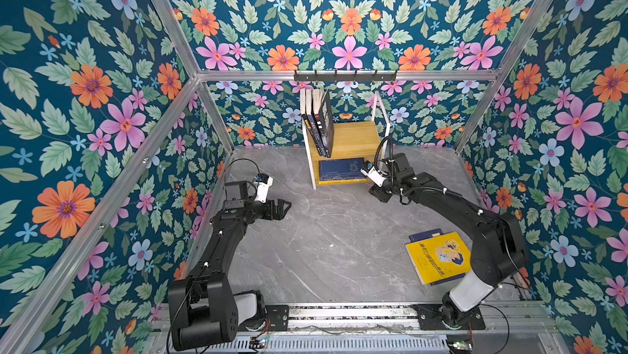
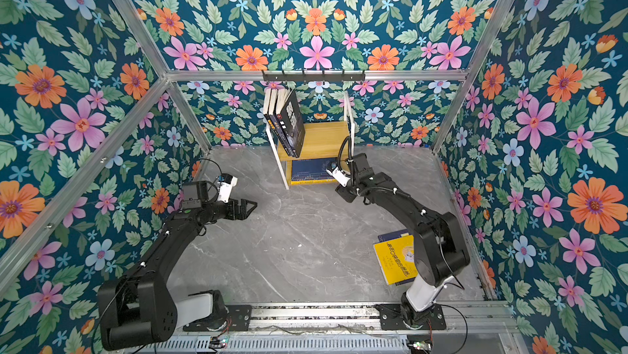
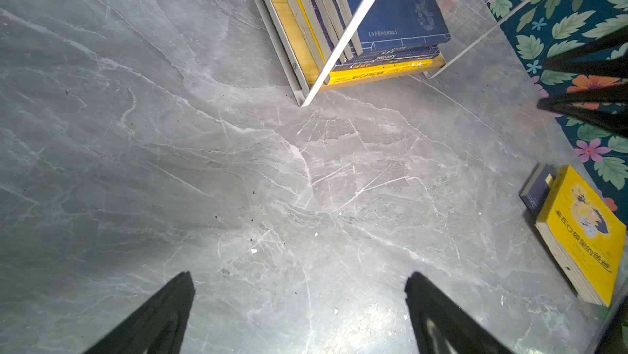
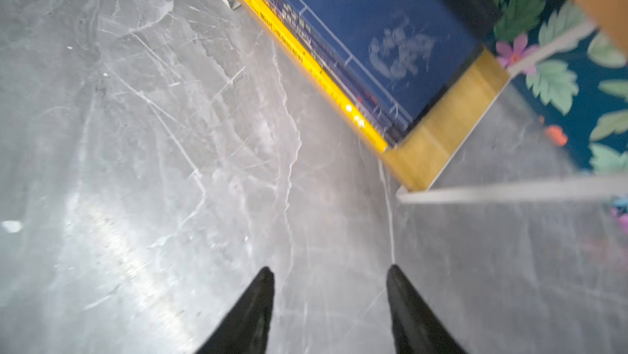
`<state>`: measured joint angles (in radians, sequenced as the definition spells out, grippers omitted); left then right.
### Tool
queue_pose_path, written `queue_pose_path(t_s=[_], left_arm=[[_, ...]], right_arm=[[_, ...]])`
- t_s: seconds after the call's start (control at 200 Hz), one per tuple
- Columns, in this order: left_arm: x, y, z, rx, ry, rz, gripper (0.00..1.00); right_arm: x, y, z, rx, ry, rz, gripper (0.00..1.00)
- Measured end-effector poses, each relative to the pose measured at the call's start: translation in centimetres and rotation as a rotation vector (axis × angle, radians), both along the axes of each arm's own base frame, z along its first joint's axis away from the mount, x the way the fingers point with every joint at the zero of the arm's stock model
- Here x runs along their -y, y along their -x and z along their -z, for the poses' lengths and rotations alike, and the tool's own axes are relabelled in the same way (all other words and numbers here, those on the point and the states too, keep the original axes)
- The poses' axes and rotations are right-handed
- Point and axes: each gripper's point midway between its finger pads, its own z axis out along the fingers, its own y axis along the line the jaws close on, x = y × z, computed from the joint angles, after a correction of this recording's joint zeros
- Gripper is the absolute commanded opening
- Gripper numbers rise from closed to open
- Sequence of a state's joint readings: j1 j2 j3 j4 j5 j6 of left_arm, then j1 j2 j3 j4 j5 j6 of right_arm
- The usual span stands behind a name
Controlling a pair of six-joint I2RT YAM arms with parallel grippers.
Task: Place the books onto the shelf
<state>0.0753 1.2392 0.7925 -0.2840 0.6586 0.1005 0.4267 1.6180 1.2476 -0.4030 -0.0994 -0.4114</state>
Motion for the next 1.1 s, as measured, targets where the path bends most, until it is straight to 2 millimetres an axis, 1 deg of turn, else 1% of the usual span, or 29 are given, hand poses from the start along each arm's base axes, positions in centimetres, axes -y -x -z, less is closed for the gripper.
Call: queue_pose_path(t_s=[0.01,0.025,0.055,0.07,0.08,0.135,0.19,0.335,0.4,0.54,0.615,0.705,0.77,0.825,0.945,1.02,1.1], left_arm=[[0.0,0.0,0.0,-0.002,0.001,0.0,1.0],[0.1,0.0,0.1,-0.004,0.003,0.001,1.0],[0.2,0.0,0.1,-0.01,0.009,0.001,1.0],[0.2,0.0,0.1,-0.013,0.013,-0.001,1.0],[0.2,0.0,0.1,-0.014,0.015,-0.002,1.0],[0.3,0.0,0.2,-0.016,0.018,0.0,1.0],[0.3,0.0,0.2,-0.016,0.02,0.003,1.0],[0.4,0.1,0.3,-0.022,0.025,0.007,1.0],[0.4,0.0,0.3,-0.023,0.026,0.008,1.0],[0.4,-0.1,0.5,-0.031,0.026,0.007,1.0],[0.4,-0.1,0.6,-0.034,0.029,0.008,1.0],[0.5,-0.1,0.5,-0.035,0.032,0.008,1.0],[0.5,-0.1,0.5,-0.037,0.035,0.007,1.0],[0.5,-0.1,0.5,-0.037,0.036,0.008,1.0],[0.5,-0.1,0.5,-0.036,0.038,0.006,1.0],[0.5,0.0,0.4,-0.033,0.038,0.006,1.0],[0.5,0.1,0.2,-0.03,0.04,0.003,1.0]], right_arm=[[0.2,0.3,0.0,-0.009,-0.009,0.014,0.7],[0.5,0.6,0.0,-0.02,-0.022,0.036,0.76],[1.0,1.2,0.0,-0.04,-0.046,0.079,0.81],[1.3,1.4,0.0,-0.048,-0.058,0.101,0.88],[1.5,1.5,0.1,-0.056,-0.065,0.119,0.9],[3.3,2.2,0.6,-0.09,-0.092,0.22,0.93],[5.8,2.9,1.2,-0.131,-0.127,0.349,0.98],[13.5,4.8,2.6,-0.205,-0.24,0.714,0.99],[16.5,6.1,3.4,-0.238,-0.294,0.859,0.99],[21.5,9.1,4.8,-0.284,-0.391,1.12,0.98],[23.5,10.5,5.6,-0.304,-0.444,1.24,0.97],[25.3,12.2,7.2,-0.346,-0.494,1.358,0.97],[25.9,13.4,8.5,-0.382,-0.506,1.412,0.97],[26.3,14.1,9.2,-0.403,-0.51,1.448,0.97],[26.9,14.7,9.9,-0.412,-0.527,1.498,0.97],[27.2,14.9,10.8,-0.435,-0.551,1.53,0.97],[27.6,14.7,11.5,-0.439,-0.586,1.56,0.97]])
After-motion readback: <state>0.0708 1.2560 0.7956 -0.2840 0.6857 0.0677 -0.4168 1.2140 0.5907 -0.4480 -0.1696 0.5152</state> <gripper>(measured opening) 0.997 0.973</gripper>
